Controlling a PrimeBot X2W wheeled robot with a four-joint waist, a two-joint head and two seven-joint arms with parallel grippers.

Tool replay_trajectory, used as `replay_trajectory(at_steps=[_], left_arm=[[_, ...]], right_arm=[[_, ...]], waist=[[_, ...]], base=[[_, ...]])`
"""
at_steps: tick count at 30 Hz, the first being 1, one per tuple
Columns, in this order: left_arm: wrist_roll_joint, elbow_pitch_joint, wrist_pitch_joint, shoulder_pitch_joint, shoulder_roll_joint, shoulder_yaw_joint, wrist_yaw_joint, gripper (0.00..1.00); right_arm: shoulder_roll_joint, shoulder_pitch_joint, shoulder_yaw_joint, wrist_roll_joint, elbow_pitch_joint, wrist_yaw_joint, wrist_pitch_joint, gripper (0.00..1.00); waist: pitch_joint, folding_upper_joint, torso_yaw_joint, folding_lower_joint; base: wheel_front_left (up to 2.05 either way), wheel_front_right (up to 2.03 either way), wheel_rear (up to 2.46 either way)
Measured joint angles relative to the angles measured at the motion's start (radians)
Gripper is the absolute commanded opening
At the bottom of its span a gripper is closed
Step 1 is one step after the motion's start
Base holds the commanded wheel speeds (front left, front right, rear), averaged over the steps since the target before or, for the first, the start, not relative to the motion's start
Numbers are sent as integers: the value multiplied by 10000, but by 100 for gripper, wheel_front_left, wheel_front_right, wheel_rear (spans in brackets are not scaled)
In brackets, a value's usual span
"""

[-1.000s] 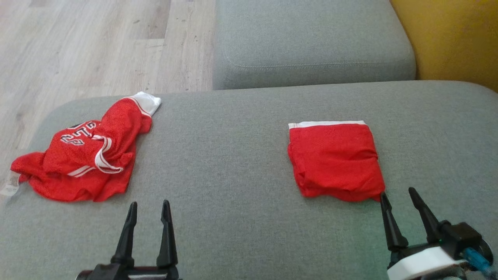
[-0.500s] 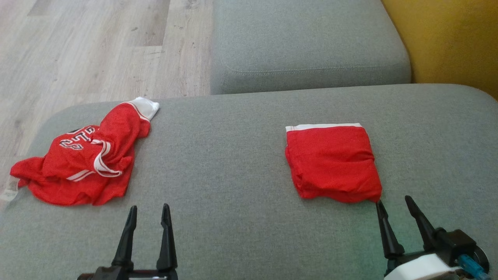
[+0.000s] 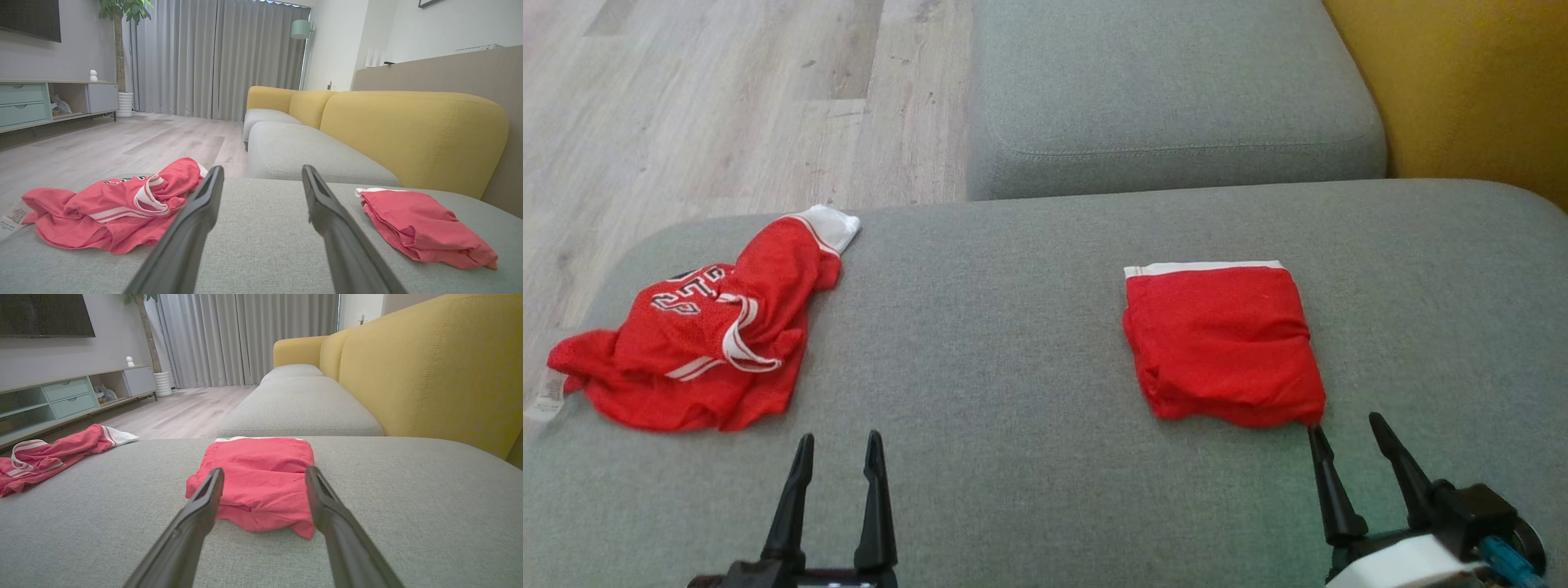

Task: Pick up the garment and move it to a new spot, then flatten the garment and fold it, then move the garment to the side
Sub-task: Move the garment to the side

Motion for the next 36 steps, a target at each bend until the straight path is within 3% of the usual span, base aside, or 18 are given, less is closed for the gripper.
replay_trajectory(at_steps=[27,36], left_arm=[[180,0,0,131,2,-255,0,100],[351,-65,0,-294,2,-614,0,100]], right_arm=[[27,-1,-240,-253,123,0,0,100],[-357,-1874,-754,-293,913,0,-2,100]], waist=[[552,0,46,1],[1419,0,164,1]], base=[[0,0,0],[0,0,0]])
